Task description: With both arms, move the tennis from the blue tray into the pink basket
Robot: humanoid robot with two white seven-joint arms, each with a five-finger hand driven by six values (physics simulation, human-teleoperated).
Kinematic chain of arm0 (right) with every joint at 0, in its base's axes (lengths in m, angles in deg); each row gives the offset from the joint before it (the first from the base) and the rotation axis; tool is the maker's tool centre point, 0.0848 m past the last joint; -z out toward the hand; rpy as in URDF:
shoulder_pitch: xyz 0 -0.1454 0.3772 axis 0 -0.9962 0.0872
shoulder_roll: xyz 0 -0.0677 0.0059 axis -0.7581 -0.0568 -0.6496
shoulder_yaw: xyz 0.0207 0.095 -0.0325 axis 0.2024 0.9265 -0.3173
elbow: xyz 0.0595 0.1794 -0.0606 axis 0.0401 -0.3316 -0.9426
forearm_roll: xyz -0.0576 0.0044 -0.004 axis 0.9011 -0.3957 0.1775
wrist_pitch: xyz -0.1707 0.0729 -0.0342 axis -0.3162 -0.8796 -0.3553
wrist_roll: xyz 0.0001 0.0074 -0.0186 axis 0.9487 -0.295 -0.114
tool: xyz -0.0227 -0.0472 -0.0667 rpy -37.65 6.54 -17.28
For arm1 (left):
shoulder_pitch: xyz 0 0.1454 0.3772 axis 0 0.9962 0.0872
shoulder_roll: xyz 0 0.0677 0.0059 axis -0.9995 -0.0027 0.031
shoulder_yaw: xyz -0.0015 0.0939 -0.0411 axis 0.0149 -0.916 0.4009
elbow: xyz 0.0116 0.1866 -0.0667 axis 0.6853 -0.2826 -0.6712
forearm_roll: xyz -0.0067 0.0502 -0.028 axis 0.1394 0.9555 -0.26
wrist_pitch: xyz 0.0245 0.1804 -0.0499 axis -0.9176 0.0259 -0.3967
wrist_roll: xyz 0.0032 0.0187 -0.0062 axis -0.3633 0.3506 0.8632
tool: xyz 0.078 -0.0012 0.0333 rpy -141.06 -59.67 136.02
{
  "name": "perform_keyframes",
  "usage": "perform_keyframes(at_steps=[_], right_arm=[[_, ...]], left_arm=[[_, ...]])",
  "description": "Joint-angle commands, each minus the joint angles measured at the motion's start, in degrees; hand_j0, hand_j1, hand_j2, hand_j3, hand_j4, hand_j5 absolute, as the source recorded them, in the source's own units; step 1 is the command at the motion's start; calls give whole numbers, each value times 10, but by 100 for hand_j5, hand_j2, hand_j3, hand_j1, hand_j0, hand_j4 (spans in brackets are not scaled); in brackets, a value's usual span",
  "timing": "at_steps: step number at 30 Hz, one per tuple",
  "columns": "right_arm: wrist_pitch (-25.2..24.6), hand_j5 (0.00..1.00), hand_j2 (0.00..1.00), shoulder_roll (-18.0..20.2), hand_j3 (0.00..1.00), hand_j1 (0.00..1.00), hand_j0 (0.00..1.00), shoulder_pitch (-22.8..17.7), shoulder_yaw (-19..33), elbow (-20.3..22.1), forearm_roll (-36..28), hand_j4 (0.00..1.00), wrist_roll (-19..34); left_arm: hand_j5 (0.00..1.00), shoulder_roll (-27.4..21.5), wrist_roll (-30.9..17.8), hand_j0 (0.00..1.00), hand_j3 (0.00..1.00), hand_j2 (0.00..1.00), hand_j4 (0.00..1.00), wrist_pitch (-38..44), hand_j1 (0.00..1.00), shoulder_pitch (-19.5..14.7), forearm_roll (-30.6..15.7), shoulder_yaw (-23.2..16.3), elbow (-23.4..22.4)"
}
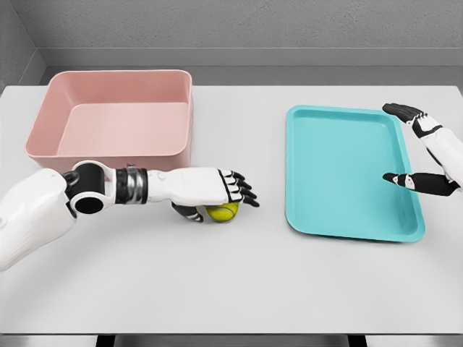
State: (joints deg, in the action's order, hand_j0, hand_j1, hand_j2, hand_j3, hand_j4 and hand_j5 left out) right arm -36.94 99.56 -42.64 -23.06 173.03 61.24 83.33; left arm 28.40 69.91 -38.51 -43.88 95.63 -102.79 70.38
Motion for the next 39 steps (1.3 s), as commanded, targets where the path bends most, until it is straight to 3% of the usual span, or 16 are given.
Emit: perform_keyframes(at_steps=[1,4,11,26,39], right_arm=[[-1,100,100,0,100,100,100,0,0,1,-5,100,-1],[-1,100,100,0,100,100,100,0,-1,1,-5,100,0],[-1,100,100,0,100,100,100,0,1,1,-5,100,0],[-1,100,100,0,100,100,100,-1,1,1,-5,100,0],[-1,100,100,0,100,100,100,-1,1,-1,-4,100,0]], left_arm=[[89,1,-4,89,89,89,89,1,89,0,-4,0,-1],[73,1,-20,73,73,73,73,1,73,1,-4,0,-1],[58,3,-34,58,58,58,58,1,58,1,-4,0,0],[59,-2,-34,59,59,59,59,1,59,-6,-11,16,34],[59,-23,-34,59,59,59,59,1,59,-15,-13,93,57]])
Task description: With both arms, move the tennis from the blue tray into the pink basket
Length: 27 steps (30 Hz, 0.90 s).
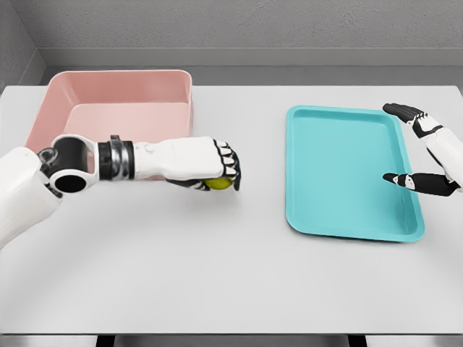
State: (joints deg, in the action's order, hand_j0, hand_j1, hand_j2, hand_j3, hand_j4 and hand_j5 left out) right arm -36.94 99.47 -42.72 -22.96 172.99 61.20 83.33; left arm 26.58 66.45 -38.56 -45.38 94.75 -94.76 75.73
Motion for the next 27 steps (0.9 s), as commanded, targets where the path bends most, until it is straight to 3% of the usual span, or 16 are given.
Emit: perform_keyframes(at_steps=[1,16,21,27], right_arm=[[-1,100,100,0,100,100,100,0,0,-1,-5,100,0],[-1,100,100,0,100,100,100,0,1,-1,-5,100,0],[-1,100,100,0,100,100,100,0,1,-1,-5,100,0],[-1,100,100,0,100,100,100,0,1,-1,-5,100,0]], left_arm=[[59,-5,1,59,59,59,59,1,59,0,-5,19,5],[59,-71,1,59,59,59,59,1,59,1,-24,99,-4],[59,-70,1,59,59,59,59,1,59,-3,-36,110,-57],[60,-50,2,60,60,60,60,1,60,-29,-36,109,-158]])
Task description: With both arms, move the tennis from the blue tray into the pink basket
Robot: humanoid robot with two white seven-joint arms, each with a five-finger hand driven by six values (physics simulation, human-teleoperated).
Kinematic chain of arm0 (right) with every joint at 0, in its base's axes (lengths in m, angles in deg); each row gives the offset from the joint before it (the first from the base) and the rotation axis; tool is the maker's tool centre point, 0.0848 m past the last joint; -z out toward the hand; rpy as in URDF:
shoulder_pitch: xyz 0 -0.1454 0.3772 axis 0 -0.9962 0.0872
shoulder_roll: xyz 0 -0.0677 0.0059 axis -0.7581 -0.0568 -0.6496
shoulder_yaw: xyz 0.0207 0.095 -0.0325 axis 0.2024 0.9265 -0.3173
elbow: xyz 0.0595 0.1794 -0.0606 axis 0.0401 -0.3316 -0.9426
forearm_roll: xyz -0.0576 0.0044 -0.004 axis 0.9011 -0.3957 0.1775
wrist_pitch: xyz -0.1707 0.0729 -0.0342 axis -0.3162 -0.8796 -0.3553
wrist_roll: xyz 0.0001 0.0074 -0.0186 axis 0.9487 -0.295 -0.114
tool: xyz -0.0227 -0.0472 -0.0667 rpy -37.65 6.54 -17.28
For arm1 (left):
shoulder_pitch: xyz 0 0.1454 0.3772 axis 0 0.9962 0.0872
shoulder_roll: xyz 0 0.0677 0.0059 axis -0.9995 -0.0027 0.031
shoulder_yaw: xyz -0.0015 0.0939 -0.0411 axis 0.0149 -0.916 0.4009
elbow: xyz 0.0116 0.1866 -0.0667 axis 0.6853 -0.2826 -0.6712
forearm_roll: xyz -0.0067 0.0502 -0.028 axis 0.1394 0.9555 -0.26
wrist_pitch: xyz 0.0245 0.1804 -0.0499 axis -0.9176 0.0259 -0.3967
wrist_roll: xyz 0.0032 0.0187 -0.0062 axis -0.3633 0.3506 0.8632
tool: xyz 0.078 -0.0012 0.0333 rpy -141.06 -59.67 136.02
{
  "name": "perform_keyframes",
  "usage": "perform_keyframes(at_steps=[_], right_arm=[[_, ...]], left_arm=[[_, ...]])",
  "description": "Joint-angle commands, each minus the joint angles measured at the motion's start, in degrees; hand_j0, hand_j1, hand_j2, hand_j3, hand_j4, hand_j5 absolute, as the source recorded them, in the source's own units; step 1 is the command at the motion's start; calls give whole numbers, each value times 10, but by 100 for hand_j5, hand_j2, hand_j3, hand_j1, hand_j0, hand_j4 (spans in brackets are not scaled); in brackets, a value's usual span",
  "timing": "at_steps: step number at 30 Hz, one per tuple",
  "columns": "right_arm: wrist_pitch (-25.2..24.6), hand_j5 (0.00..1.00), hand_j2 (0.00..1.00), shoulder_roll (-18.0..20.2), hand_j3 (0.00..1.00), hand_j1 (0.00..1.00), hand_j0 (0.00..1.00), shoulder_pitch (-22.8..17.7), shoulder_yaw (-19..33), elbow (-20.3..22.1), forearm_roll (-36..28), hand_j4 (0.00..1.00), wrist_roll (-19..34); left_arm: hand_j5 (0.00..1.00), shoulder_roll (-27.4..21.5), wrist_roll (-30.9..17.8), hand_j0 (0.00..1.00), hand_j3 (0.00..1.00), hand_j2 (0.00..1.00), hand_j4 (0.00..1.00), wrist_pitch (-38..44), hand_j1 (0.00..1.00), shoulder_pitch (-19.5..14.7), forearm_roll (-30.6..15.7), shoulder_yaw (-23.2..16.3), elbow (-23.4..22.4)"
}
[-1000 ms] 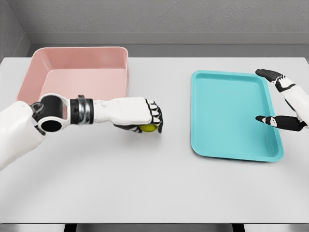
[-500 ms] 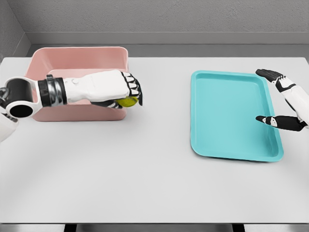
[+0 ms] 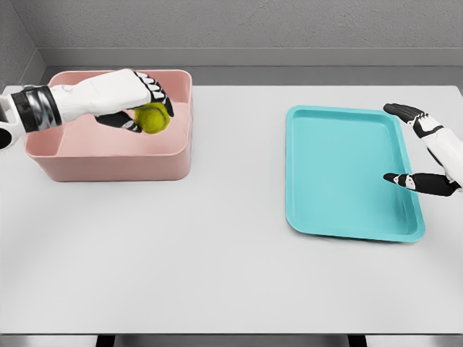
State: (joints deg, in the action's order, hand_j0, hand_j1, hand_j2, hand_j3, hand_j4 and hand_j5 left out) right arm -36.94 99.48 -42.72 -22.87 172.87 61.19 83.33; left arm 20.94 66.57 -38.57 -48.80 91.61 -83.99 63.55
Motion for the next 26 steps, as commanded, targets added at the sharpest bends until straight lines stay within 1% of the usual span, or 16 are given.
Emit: perform_keyframes(at_steps=[1,4,5,6,7,11,12,14,15,16,17,18,21,24,26], right_arm=[[-1,100,100,0,100,100,100,0,0,0,-5,100,0],[-1,100,100,0,100,100,100,0,0,0,-5,100,0],[-1,100,100,0,100,100,100,0,0,0,-5,100,0],[-1,100,100,0,100,100,100,0,0,0,-4,100,0],[-1,100,100,0,100,100,100,0,0,0,-5,100,0],[-1,100,100,0,100,100,100,0,0,-3,-4,100,0],[-1,100,100,0,100,100,100,0,0,-3,-4,100,0],[-1,100,100,1,100,100,100,0,0,-2,-5,100,0],[-1,100,100,0,100,100,100,0,0,-3,-4,100,0],[-1,100,100,1,100,100,100,0,0,-2,-4,100,0],[-1,100,100,1,100,100,100,0,0,-2,-5,100,0],[-1,100,100,0,100,100,100,0,0,-2,-5,100,0],[-1,100,100,1,100,100,100,0,0,-2,-4,100,0],[-1,100,100,0,100,100,100,-2,0,-2,-5,100,0],[-1,100,100,0,100,100,100,-2,0,-2,-5,100,0]], left_arm=[[60,12,1,60,60,60,60,1,60,0,-5,1,-50],[61,21,1,61,61,61,61,1,61,-7,-5,1,-81],[64,24,2,64,64,64,64,1,64,-11,-5,2,-95],[85,24,7,85,85,85,85,1,85,-16,-5,7,-110],[100,24,7,100,100,100,100,1,100,-18,-12,10,-111],[100,14,7,100,100,100,100,1,100,-7,-18,10,-105],[100,3,7,100,100,100,100,1,100,-6,-20,11,-110],[100,-40,7,100,100,100,100,1,100,-4,-20,12,-119],[100,-41,7,100,100,100,100,1,100,-5,-20,12,-131],[100,-44,7,100,100,100,100,1,100,-5,-34,12,-140],[100,-48,6,100,100,100,100,1,100,-2,-58,12,-151],[100,-56,5,100,100,100,100,1,100,0,-69,12,-161],[100,-59,6,100,100,100,100,1,100,2,-70,13,-165],[100,-62,5,100,100,100,100,1,100,1,-83,22,-189],[100,-63,5,100,100,100,100,1,100,1,-85,22,-190]])
